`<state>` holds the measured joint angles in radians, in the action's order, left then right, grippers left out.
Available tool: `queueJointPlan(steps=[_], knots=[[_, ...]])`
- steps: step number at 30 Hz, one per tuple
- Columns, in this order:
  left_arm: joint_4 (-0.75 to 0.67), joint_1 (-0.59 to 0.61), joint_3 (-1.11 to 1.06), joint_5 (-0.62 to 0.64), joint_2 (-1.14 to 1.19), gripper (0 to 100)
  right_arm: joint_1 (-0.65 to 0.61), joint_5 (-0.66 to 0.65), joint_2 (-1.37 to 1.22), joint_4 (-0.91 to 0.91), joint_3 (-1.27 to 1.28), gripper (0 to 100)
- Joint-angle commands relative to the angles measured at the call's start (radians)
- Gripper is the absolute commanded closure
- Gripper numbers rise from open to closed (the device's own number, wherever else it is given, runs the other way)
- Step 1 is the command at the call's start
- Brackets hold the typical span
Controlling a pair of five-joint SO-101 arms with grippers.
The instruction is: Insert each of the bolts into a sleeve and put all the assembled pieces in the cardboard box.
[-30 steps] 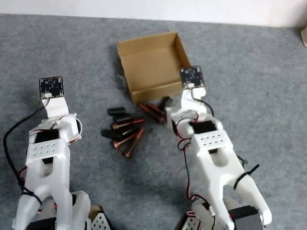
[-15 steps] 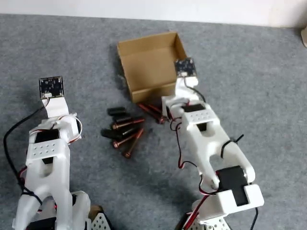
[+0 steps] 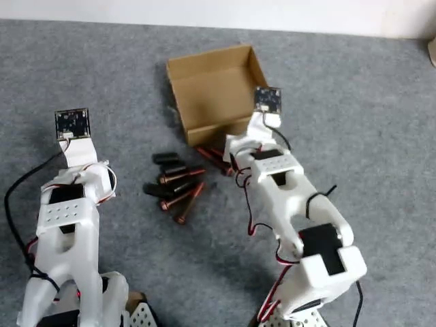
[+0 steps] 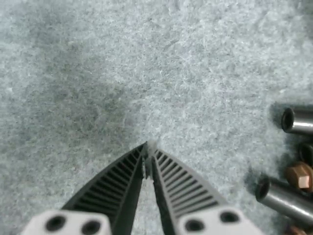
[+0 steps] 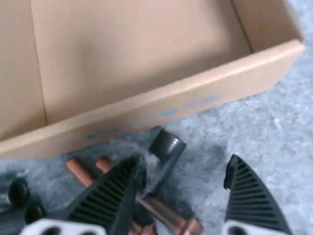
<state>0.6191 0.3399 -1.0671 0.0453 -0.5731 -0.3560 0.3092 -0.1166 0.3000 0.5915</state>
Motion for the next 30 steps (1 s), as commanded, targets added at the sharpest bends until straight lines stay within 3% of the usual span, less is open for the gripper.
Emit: queueJointPlan(steps=[1,9,16,30], knots=[[-0.02,-0.004,0.007,0.008,0.001,99,-0.008,0.031,-0.01,-0.047,-0.038,75.0],[-0.02,-0.004,0.007,0.008,0.001,99,-0.008,0.04,-0.096,-0.044,-0.039,75.0],[-0.02,-0.002,0.007,0.008,0.001,99,-0.008,0.163,-0.101,-0.039,-0.031,75.0],[-0.018,-0.002,0.007,0.008,-0.004,99,-0.053,0.163,-0.102,0.091,-0.039,75.0]])
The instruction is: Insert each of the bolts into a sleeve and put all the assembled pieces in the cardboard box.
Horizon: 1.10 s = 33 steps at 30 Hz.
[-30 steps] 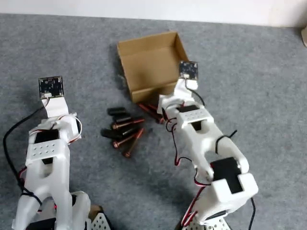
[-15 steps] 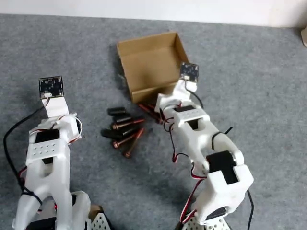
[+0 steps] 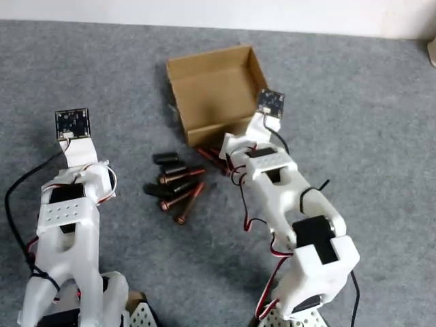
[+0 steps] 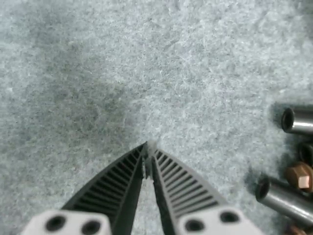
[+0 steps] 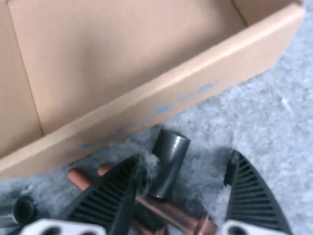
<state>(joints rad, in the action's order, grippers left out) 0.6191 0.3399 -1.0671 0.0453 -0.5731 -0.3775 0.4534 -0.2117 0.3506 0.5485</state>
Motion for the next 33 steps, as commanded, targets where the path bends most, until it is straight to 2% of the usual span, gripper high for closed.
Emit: queueJointPlan(steps=[1,8,16,27,31,33], knots=[[-0.018,-0.002,0.007,0.008,-0.004,99,-0.031,0.018,-0.007,0.041,0.004,75.0],[-0.018,-0.001,0.007,0.008,-0.002,99,-0.031,0.015,-0.007,0.045,0.012,75.7],[-0.015,0.002,0.007,0.008,-0.004,99,-0.022,0.014,-0.005,0.124,0.005,99.1],[-0.014,0.002,0.007,0.006,-0.007,99,-0.007,0.011,0.001,0.196,0.005,99.5],[-0.014,0.002,0.007,0.006,-0.005,99,0.005,-0.094,0.007,0.246,-0.001,99.5],[-0.015,0.002,0.007,0.006,-0.005,99,0.013,-0.097,0.044,0.285,-0.03,99.5]])
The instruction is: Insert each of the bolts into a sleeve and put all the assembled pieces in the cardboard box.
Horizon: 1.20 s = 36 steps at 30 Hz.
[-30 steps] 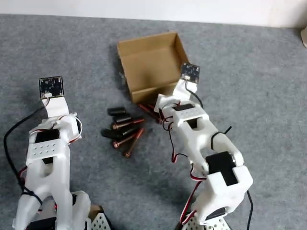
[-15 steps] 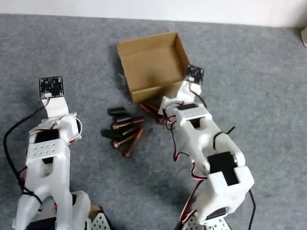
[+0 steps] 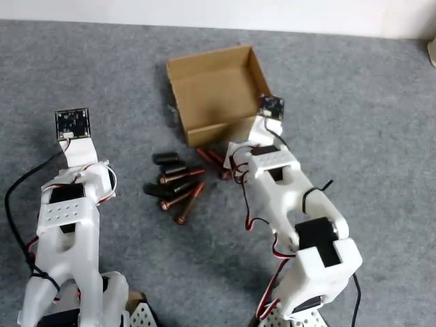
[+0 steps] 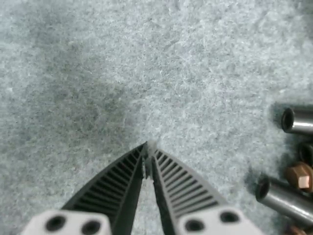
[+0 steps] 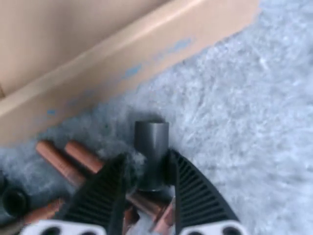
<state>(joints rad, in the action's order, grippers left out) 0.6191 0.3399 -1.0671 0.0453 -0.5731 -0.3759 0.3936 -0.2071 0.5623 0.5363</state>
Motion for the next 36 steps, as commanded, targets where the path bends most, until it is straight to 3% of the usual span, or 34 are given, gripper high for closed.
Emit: queueJointPlan(steps=[1,5,9,15,25,28,31,34,36], knots=[[-0.015,0.002,0.007,0.006,-0.005,99,0.013,-0.044,0.074,0.093,-0.025,99.5],[-0.017,0.002,0.007,0.006,-0.004,99,0.03,-0.057,0.303,0.128,0.002,99.5],[-0.014,-0.016,0.007,0.006,-0.007,99,0.042,-0.178,0.582,0.13,0.131,99.5],[-0.018,-0.22,0.007,0.012,-0.004,99,0.085,-0.272,0.946,0.13,0.369,99.5],[-0.014,-0.283,0.041,0.04,0.047,99,0.15,-0.328,1.27,0.085,0.711,99.5],[0.11,-0.38,0.139,0.005,0.166,99,0.15,-0.328,1.302,0.01,0.779,99.5],[0.33,-0.506,0.291,-0.155,0.297,99,0.15,-0.33,1.297,-0.019,0.814,99.5],[0.417,-0.561,0.397,-0.118,0.372,99,0.148,-0.33,1.294,-0.022,0.812,99.5],[0.422,-0.568,0.423,-0.015,0.383,99,0.148,-0.33,1.294,-0.022,0.812,99.5]])
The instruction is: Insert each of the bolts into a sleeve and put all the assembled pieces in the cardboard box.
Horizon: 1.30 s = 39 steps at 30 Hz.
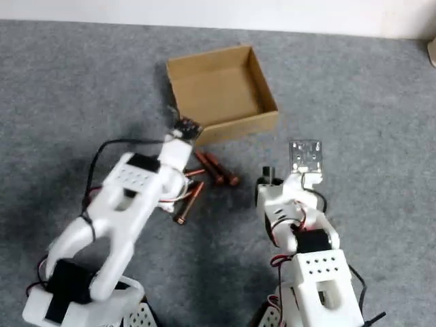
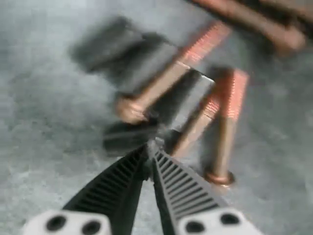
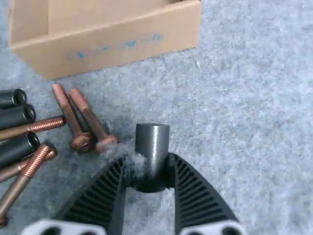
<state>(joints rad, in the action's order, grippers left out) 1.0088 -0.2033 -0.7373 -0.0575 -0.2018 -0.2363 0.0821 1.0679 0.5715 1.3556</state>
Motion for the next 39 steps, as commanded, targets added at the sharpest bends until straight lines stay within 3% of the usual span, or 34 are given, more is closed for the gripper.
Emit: queueJointPlan(steps=[1,6,13,21,26,31,39], knots=[[0.032,-0.025,0.094,0.16,0.013,99,0.008,-0.018,0.019,-0.031,-0.007,99.5],[0.028,-0.033,0.097,0.468,0.012,99,0.008,-0.018,0.021,-0.077,0.002,99.5],[0.031,-0.185,0.096,0.542,0.012,99,0.01,-0.018,0.018,-0.094,0.004,99.5],[0.015,-0.211,0.153,0.91,0.018,99,0.01,-0.018,0.022,-0.096,0.027,99.5],[-0.095,-0.228,0.17,1.076,0.013,99,0.01,-0.018,0.022,-0.142,0.051,99.5],[-0.178,-0.213,0.163,1.14,0.024,99,0.013,-0.018,0.022,-0.16,0.062,99.5],[-0.321,-0.194,0.166,1.134,0.021,99,0.015,-0.018,0.019,-0.182,0.064,99.5]])
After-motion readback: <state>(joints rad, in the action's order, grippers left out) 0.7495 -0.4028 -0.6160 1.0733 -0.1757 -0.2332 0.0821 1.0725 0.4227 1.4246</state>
